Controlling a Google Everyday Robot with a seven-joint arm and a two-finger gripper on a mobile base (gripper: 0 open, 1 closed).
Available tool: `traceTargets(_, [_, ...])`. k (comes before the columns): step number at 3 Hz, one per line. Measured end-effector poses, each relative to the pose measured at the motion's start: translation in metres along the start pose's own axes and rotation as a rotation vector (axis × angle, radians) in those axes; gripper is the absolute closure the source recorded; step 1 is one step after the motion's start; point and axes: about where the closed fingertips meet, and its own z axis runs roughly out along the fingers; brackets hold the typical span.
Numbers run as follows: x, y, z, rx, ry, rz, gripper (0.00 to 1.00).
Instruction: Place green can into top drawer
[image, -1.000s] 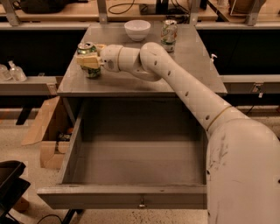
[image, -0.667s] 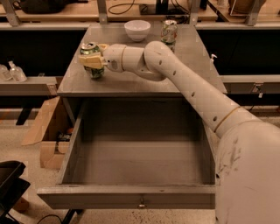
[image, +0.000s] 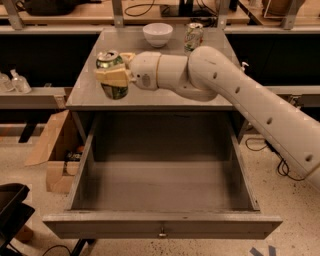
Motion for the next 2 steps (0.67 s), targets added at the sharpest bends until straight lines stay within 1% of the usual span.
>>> traceTargets(1, [0.013,0.062,-0.025,-0.076,-0.002,0.015,1.0])
traceTargets(2, [0.062,0.122,-0.035,-0.154,-0.008,0.006,1.0])
